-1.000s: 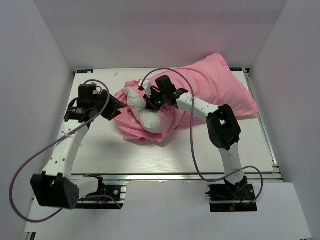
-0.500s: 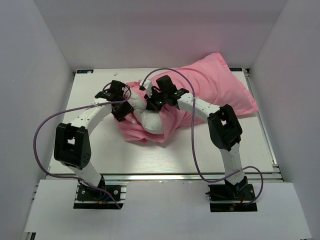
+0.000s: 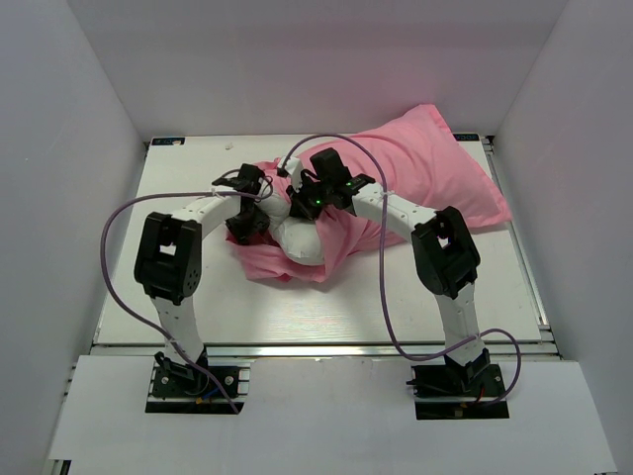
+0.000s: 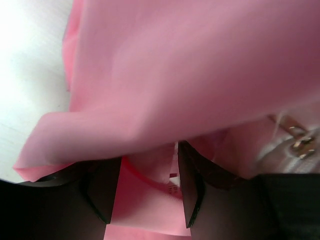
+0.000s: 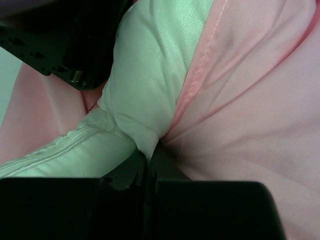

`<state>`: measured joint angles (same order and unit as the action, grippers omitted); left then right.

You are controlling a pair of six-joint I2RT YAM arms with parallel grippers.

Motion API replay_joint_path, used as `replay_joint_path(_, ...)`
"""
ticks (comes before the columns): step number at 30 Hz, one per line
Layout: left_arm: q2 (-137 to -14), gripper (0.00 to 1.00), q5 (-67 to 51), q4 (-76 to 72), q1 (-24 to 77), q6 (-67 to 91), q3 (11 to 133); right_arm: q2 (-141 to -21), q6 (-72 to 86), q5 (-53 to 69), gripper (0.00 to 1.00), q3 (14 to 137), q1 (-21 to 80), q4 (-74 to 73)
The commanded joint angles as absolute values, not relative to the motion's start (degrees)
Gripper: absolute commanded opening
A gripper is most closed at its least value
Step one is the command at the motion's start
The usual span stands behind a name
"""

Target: Put the pillow into the pillowcase

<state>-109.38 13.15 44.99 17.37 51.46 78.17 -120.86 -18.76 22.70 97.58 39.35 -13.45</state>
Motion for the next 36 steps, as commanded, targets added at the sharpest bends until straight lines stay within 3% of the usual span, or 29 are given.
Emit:
replay_joint_path(1,-109.42,0.59,15.82,43.86,17.93,51.33,81.56,-120.50,-18.10,22.67,0.00,94.83,38.58,-20.65)
replay_joint_path(8,-111.88,0.57,17.49,43.24,17.93,51.50,80.68,-120.41,-18.02,23.11,0.00,94.48,38.58,-20.83)
replay_joint_path(12,-113.64,0.51,17.67,43.51,18.19,51.33,79.19,-120.32,-18.02,23.20,0.00,94.57,38.58,-20.92)
replay_joint_path(14,-113.73,0.42,17.67,43.07,18.28,51.33,77.52,-120.23,-18.02,23.12,0.00,94.48,38.58,-20.92)
replay_joint_path(18,-112.77,0.14,18.46,43.15,18.28,51.24,76.29,-120.15,-18.46,22.68,0.00,94.40,38.58,-21.01)
replay_joint_path(19,-112.24,0.03,18.72,43.33,18.28,50.89,76.38,-120.15,-18.46,22.59,0.00,94.39,38.58,-21.01)
replay_joint_path(20,-111.89,0.00,18.98,43.68,18.28,50.80,76.90,-120.15,-18.46,22.41,0.00,94.22,38.58,-21.01)
replay_joint_path(36,-86.93,0.00,7.76,42.19,18.11,49.30,81.74,-120.23,-18.64,20.48,0.00,93.87,38.58,-21.18)
